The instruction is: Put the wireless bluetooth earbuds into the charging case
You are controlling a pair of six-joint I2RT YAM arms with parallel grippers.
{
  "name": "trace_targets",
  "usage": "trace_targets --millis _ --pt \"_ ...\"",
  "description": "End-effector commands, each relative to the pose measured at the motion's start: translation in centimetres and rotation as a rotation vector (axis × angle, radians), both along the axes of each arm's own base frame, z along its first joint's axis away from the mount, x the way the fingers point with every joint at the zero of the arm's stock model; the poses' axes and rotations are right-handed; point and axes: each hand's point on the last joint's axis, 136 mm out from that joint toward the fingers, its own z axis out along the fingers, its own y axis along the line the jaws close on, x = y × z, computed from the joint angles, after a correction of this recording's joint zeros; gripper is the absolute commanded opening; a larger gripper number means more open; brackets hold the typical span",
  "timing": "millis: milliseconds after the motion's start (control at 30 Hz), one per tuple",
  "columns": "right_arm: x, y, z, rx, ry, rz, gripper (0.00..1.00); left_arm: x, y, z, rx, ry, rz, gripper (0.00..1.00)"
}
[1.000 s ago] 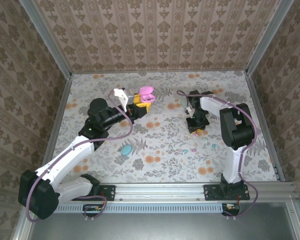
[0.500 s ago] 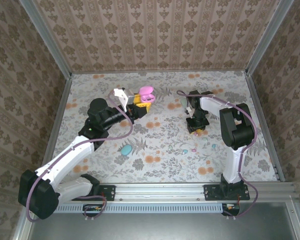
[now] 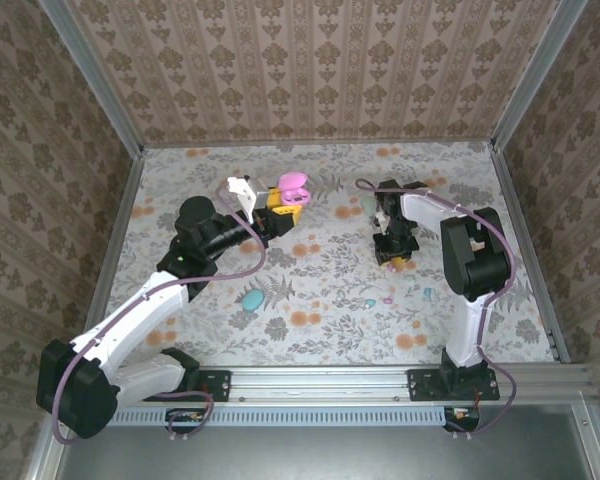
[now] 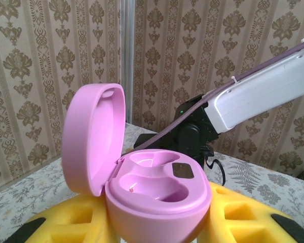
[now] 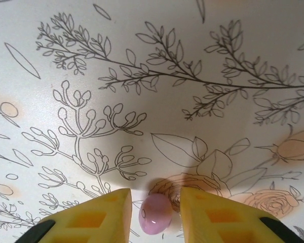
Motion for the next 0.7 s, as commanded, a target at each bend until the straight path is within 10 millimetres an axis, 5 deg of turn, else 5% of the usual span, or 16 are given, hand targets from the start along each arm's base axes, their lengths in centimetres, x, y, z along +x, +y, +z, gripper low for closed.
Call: trace_targets --millis 0,667 --pt "-0.2 -0.7 1.0 -0.045 -0.006 -0.014 0.34 -0.2 0.0 0.5 -0.007 -0.021 -0.004 0.35" --pt "-1.2 -0.4 -0.4 -0.022 0.030 -0.017 0.30 -0.1 0.0 0.3 -0.005 -0.015 -0.002 0.35"
